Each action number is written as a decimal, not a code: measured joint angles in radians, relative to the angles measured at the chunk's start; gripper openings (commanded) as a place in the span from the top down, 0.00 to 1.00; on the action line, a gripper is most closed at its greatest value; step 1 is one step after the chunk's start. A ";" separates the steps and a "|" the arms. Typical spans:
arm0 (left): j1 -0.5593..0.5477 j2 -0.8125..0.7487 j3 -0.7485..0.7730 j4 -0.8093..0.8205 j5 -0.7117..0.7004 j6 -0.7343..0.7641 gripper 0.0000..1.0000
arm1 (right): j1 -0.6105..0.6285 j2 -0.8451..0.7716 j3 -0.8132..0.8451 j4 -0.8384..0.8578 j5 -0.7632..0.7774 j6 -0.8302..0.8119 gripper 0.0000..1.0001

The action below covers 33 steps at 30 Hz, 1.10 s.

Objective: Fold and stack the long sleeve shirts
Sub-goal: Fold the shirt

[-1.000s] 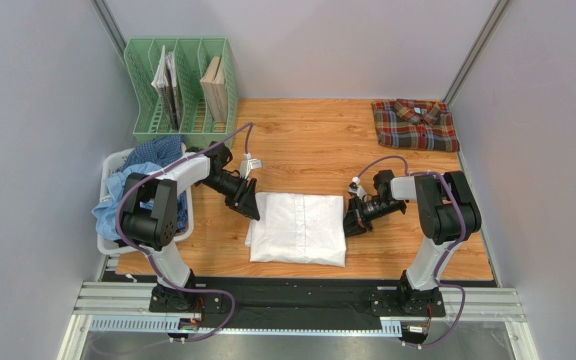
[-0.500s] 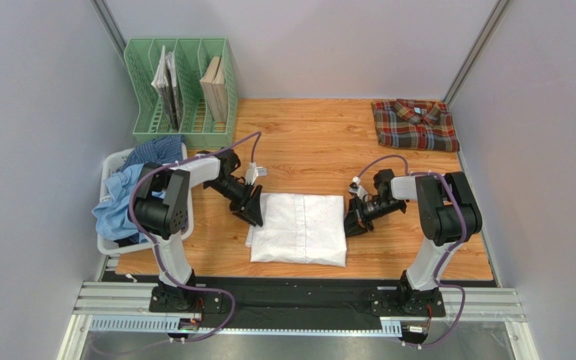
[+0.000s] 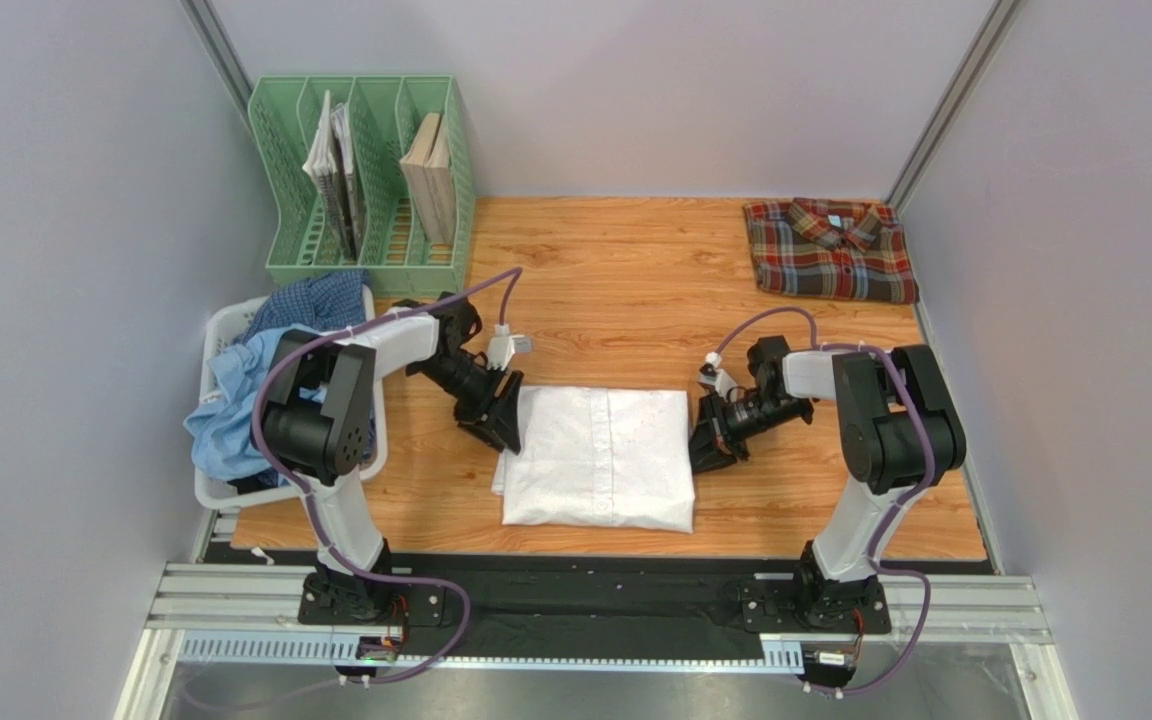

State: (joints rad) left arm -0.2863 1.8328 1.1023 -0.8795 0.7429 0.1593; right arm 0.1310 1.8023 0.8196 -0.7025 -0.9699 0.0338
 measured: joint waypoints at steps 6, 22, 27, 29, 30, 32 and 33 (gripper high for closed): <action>-0.013 0.000 0.000 0.003 0.034 0.006 0.81 | 0.000 -0.003 0.003 -0.009 0.005 -0.004 1.00; 0.009 -0.004 0.000 0.008 0.034 0.010 1.00 | 0.000 -0.003 0.113 -0.126 0.084 -0.034 1.00; 0.016 -0.019 0.000 0.010 0.032 0.010 1.00 | 0.000 0.040 0.197 -0.186 0.116 -0.062 1.00; 0.017 -0.023 0.000 0.012 0.032 0.010 1.00 | 0.001 0.056 0.217 -0.207 0.131 -0.082 1.00; 0.017 -0.024 0.000 0.013 0.032 0.010 1.00 | 0.001 0.064 0.226 -0.220 0.137 -0.092 1.00; 0.018 -0.024 0.000 0.016 0.032 0.010 1.00 | 0.003 0.081 0.243 -0.251 0.151 -0.114 1.00; 0.018 -0.024 0.000 0.018 0.032 0.010 1.00 | 0.003 0.088 0.250 -0.261 0.156 -0.123 1.00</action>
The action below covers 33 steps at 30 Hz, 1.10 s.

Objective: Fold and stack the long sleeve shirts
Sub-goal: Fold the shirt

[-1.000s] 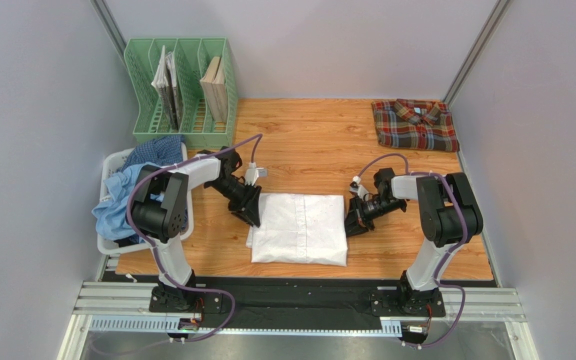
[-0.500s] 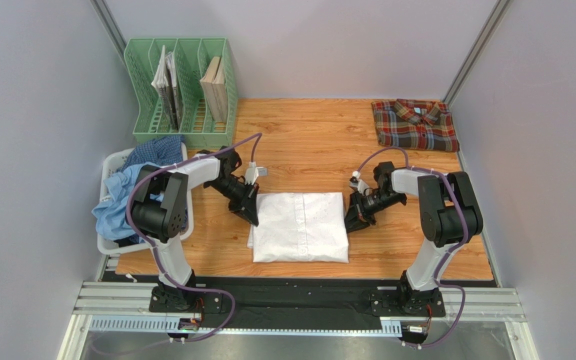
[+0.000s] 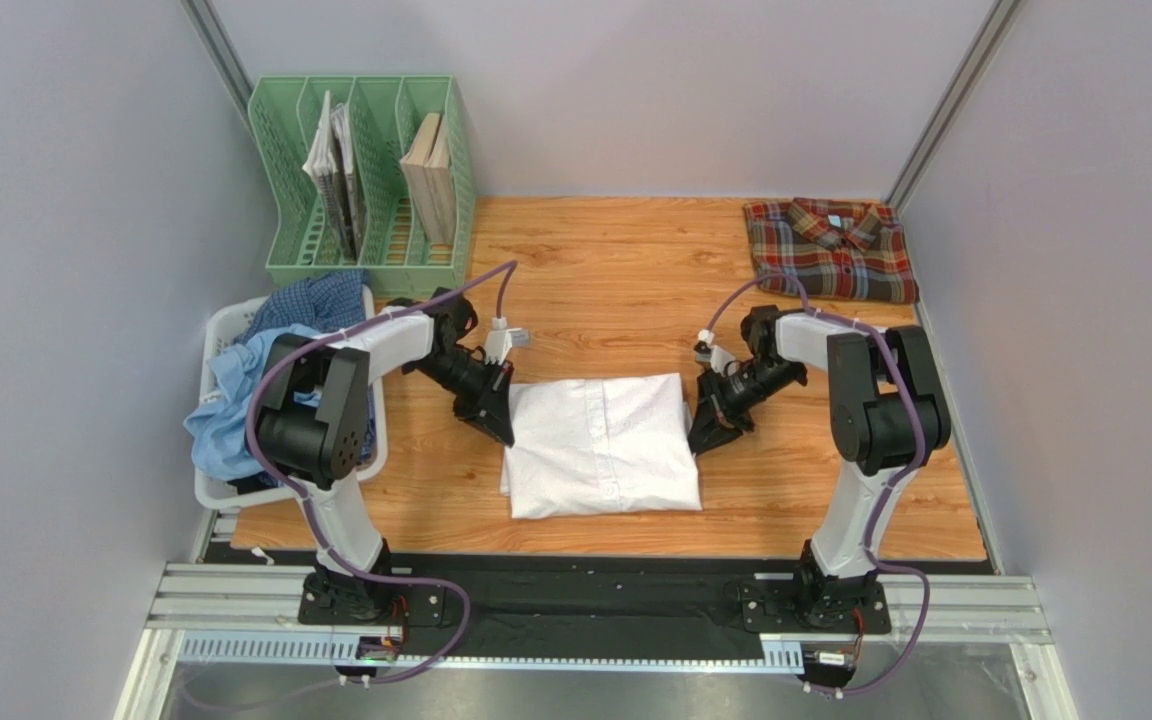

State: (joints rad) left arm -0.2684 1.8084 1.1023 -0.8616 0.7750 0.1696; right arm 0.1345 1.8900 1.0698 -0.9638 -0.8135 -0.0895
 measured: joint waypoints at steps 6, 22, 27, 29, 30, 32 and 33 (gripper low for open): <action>0.000 0.000 0.000 0.002 -0.001 0.000 1.00 | 0.000 0.008 0.044 -0.056 0.023 -0.048 1.00; 0.024 0.000 0.061 0.006 -0.038 0.003 1.00 | -0.007 0.089 0.130 -0.020 0.041 -0.008 1.00; 0.039 0.001 0.109 0.010 -0.040 0.011 0.97 | -0.018 0.090 0.159 -0.008 0.024 -0.001 0.98; 0.039 0.002 0.109 0.007 -0.039 0.012 0.89 | -0.024 0.090 0.161 -0.014 0.006 -0.003 0.90; 0.039 0.002 0.108 0.007 -0.037 0.013 0.81 | -0.027 0.090 0.161 -0.020 -0.008 -0.005 0.82; 0.039 0.003 0.103 0.006 -0.029 0.017 0.74 | -0.032 0.089 0.156 -0.029 -0.029 -0.008 0.77; 0.039 0.003 0.100 0.006 -0.023 0.019 0.71 | -0.032 0.089 0.150 -0.033 -0.042 -0.013 0.74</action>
State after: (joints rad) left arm -0.2291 1.8114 1.2022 -0.8555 0.7521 0.1883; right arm 0.1024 1.9789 1.2198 -0.9966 -0.8551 -0.1020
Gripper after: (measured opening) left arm 0.201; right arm 0.191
